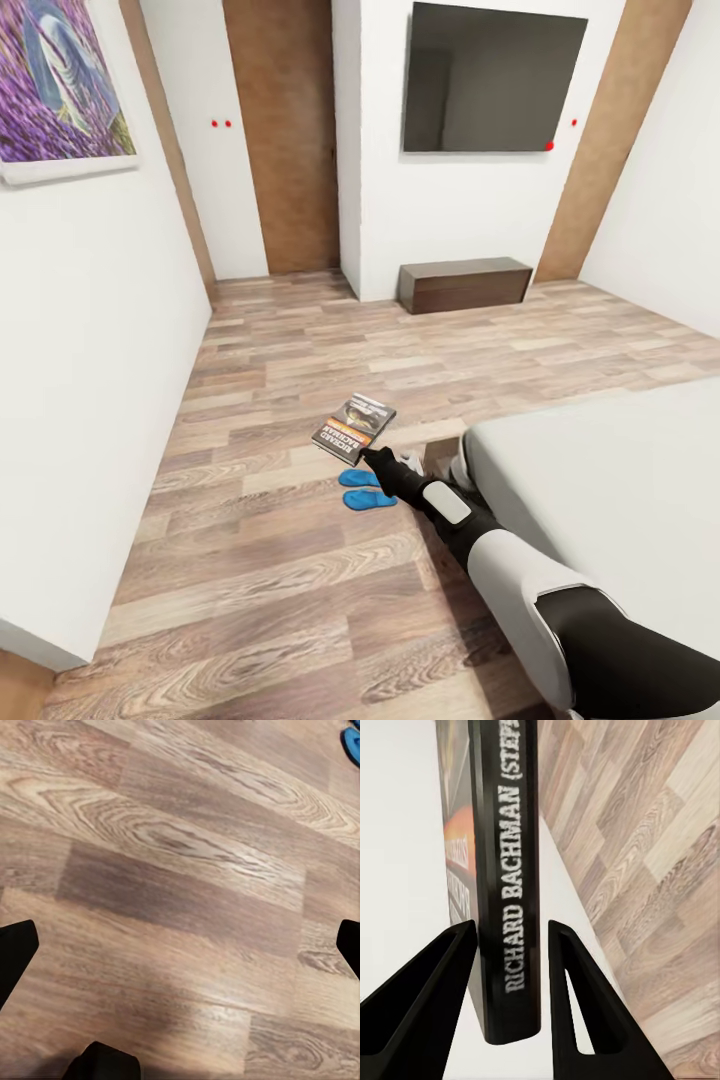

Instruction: In the bedroom, move the book from the bed onto either nightstand, and place the two sandals side by side next to the bed.

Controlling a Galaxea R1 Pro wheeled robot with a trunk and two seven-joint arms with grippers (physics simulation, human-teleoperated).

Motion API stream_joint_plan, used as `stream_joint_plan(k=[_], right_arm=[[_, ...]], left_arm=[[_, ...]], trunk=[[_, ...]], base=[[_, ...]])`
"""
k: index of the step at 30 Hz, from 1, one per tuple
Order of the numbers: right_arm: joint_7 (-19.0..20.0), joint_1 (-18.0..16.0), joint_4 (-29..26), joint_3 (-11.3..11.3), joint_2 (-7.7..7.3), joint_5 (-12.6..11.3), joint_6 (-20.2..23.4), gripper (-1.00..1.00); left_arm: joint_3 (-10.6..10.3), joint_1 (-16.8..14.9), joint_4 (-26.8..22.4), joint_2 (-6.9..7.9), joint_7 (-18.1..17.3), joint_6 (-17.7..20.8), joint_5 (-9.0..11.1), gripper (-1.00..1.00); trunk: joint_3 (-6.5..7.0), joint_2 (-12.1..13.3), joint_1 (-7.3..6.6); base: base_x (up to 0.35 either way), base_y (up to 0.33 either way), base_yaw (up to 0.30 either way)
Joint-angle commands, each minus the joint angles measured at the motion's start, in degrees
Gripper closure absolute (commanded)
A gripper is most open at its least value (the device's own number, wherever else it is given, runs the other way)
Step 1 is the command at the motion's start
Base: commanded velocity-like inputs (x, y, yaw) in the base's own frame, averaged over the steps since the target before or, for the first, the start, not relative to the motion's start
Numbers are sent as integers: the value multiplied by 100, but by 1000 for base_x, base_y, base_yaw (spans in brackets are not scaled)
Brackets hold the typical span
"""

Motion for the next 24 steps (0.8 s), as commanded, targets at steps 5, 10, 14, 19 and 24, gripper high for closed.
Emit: stream_joint_plan(k=[5, 10, 14, 19, 24], right_arm=[[9, -7, 1, 12, 0, -46, 12, 100], [9, -5, 1, 10, 0, -46, 12, 100], [9, -4, 1, 9, 0, -46, 12, 100], [9, -6, 1, 8, 0, -46, 13, 100], [9, -5, 1, 8, 0, -46, 13, 100]], left_arm=[[-49, -3, 6, 1, 58, -25, 50, -100], [-50, -3, 6, 1, 134, -25, 56, -100], [-50, -3, 6, 1, 168, -23, 58, -100], [-50, -3, 2, -2, 180, -23, 61, -100], [-50, -3, -30, -7, 223, -24, 54, -100]], trunk=[[-4, -2, -1], [-4, -2, -1], [-4, -2, -1], [-4, -2, -1], [-4, -2, -1]], base=[[0, 0, 238], [0, 0, 238], [0, 0, 238], [0, 0, 238], [0, 0, 238]])
